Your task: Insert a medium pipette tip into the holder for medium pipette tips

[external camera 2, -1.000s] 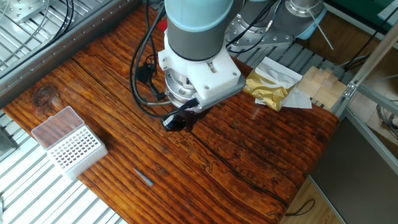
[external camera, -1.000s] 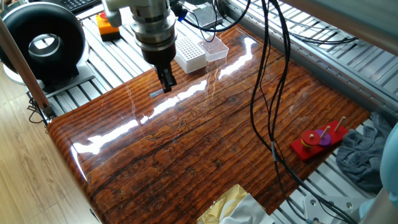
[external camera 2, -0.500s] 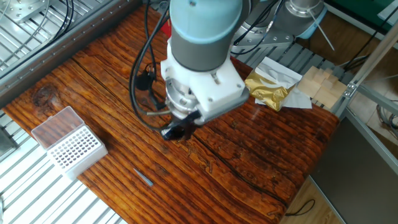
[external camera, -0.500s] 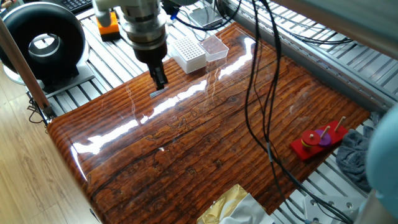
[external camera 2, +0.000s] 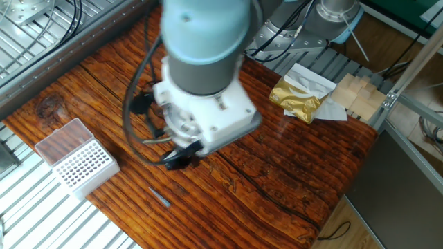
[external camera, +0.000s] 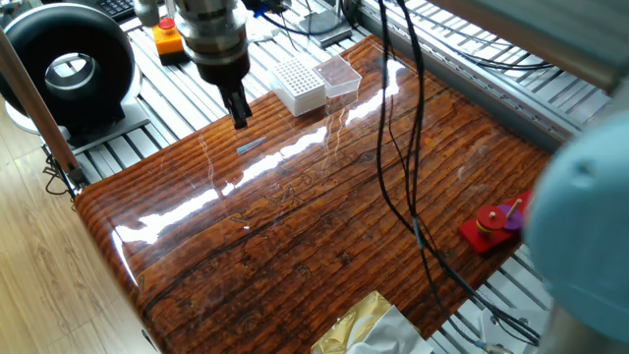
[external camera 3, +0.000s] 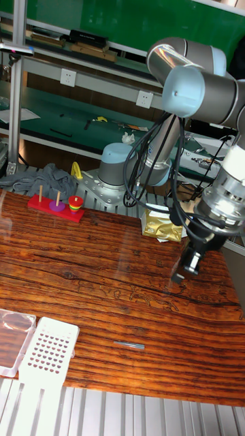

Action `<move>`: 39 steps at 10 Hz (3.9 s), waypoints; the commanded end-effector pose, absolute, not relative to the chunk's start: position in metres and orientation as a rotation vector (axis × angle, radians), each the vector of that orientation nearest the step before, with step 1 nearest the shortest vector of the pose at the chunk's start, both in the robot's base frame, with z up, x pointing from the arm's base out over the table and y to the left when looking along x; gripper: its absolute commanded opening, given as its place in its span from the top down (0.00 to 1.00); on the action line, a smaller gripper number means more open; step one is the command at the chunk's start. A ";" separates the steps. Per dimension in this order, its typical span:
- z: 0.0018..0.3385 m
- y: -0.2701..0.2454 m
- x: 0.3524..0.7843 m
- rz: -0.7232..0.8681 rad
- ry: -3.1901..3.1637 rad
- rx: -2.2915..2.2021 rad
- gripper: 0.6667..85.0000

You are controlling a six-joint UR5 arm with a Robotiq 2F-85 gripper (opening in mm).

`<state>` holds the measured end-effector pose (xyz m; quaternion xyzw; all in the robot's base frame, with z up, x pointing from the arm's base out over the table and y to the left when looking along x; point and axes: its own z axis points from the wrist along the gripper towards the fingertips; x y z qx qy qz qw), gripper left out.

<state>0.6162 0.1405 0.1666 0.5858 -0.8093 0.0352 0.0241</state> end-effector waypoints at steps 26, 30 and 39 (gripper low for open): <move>0.102 0.110 0.669 0.087 -2.534 1.913 1.00; 0.103 0.096 0.667 0.147 -2.543 1.838 1.00; 0.102 0.100 0.663 0.115 -2.581 1.783 1.00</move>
